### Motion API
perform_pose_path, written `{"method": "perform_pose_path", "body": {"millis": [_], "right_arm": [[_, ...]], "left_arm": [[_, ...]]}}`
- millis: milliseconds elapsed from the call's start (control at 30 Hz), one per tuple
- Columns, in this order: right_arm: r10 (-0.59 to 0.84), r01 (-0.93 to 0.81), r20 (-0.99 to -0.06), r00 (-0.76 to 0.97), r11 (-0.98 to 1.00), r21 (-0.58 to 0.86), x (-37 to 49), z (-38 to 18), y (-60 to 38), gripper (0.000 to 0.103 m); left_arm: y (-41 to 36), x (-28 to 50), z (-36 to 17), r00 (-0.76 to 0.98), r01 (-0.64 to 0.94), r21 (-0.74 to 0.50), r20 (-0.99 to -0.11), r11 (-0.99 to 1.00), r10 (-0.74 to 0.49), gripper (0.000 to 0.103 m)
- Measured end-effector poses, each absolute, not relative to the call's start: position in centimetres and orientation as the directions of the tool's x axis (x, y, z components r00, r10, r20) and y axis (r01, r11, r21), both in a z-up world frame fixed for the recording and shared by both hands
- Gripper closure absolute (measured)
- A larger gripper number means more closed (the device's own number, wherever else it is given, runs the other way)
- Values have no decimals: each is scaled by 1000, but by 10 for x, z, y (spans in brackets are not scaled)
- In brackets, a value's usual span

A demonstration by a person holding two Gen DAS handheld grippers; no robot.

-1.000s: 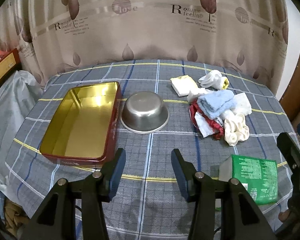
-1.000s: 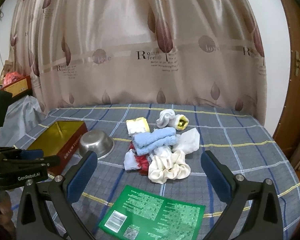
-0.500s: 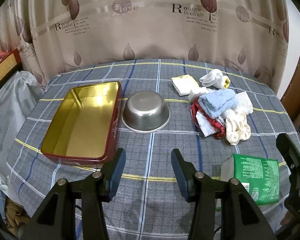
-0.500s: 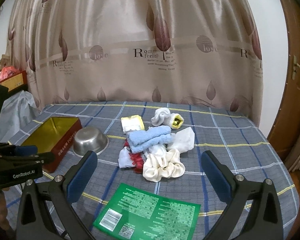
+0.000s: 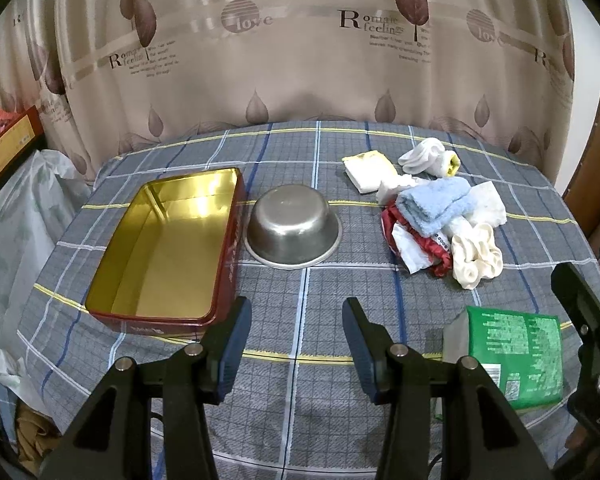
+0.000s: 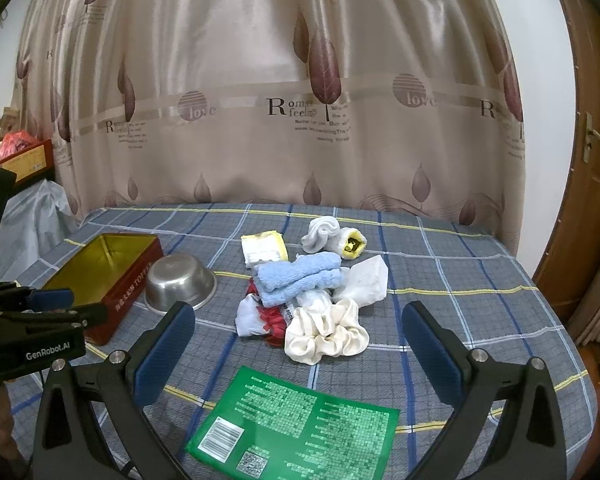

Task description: Organize soft objects

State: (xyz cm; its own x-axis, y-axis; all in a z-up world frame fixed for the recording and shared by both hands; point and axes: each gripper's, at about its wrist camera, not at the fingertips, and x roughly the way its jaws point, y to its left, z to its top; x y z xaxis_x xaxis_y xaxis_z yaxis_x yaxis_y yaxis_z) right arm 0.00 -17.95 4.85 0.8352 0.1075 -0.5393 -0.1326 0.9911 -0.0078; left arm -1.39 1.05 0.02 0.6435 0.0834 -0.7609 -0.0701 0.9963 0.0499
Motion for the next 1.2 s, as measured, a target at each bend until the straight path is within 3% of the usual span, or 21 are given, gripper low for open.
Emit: {"method": "perform_pose_path", "body": {"millis": [1200], "right_arm": [[132,-149,-610,781,989,23,8,40,-182,1]], "left_arm": [[6,-13,-5,639,-51,71,-764,996,88,55]]}}
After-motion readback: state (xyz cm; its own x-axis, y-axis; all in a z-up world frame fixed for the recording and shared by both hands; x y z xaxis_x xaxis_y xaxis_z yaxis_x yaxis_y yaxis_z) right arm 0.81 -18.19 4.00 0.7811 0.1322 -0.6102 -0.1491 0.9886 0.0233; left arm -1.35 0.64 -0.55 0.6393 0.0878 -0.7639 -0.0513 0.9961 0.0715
